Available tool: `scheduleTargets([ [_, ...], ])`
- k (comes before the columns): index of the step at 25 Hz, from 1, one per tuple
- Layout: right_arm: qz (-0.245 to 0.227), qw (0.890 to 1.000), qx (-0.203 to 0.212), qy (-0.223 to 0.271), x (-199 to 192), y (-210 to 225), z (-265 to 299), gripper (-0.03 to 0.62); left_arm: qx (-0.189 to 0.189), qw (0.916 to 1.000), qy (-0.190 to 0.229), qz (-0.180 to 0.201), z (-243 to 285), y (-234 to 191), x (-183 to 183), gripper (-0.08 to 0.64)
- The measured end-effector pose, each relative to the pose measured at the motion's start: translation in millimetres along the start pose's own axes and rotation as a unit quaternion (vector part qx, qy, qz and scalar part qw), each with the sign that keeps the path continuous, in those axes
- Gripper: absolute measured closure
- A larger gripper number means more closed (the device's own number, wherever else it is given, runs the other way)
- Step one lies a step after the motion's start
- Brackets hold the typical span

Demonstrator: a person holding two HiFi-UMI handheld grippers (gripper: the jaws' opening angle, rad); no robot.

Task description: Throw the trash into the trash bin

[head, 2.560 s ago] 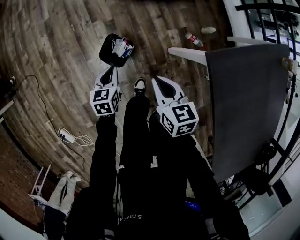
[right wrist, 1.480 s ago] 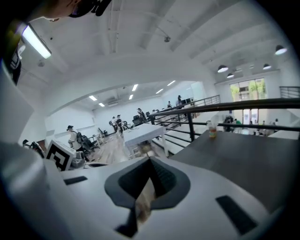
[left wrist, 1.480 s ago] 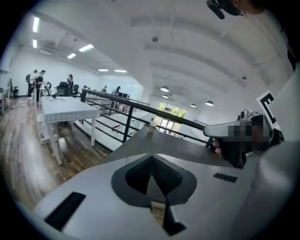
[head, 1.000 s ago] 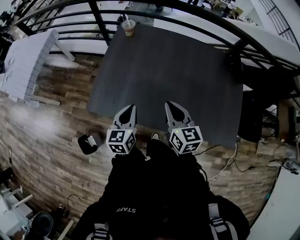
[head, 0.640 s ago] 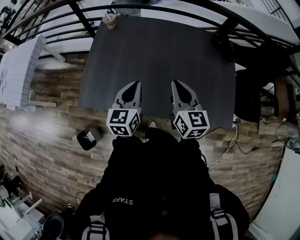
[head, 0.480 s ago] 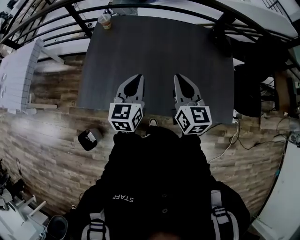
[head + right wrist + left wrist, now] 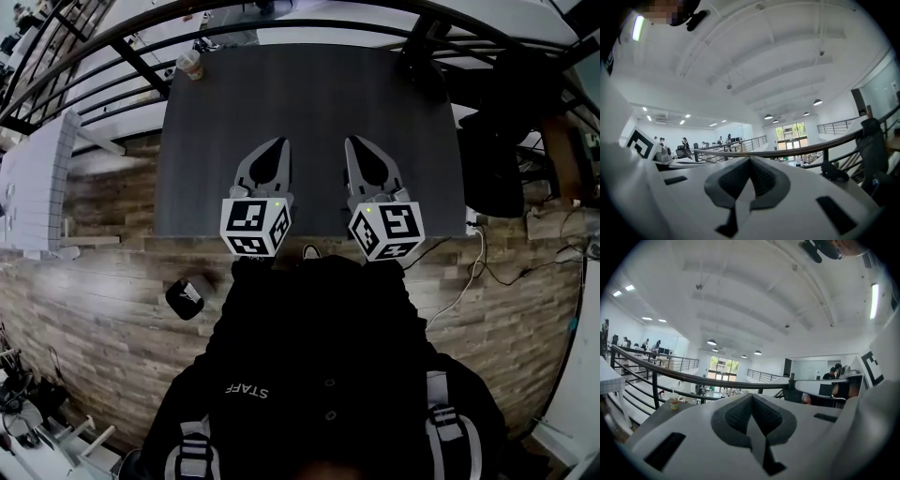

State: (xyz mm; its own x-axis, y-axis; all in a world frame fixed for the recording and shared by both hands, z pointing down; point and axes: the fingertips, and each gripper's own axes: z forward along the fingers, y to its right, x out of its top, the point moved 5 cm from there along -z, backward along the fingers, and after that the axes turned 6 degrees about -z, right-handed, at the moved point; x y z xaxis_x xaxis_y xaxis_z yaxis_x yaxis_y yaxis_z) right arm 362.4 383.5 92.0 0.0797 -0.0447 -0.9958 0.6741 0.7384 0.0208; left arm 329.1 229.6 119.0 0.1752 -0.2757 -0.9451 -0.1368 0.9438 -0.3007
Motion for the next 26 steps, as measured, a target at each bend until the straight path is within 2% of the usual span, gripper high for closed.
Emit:
scheduleTargets([
  [19,0.01,1.0,-0.013,0.013,0,10,3,0.577,0.003,1.0,-0.008,-0.004,13,-6,-6,0.56],
  [26,0.011,1.0,-0.014,0.006,-1,26,-2,0.577,0.006,0.9999,-0.015,-0.002,20,6,-11,0.56],
])
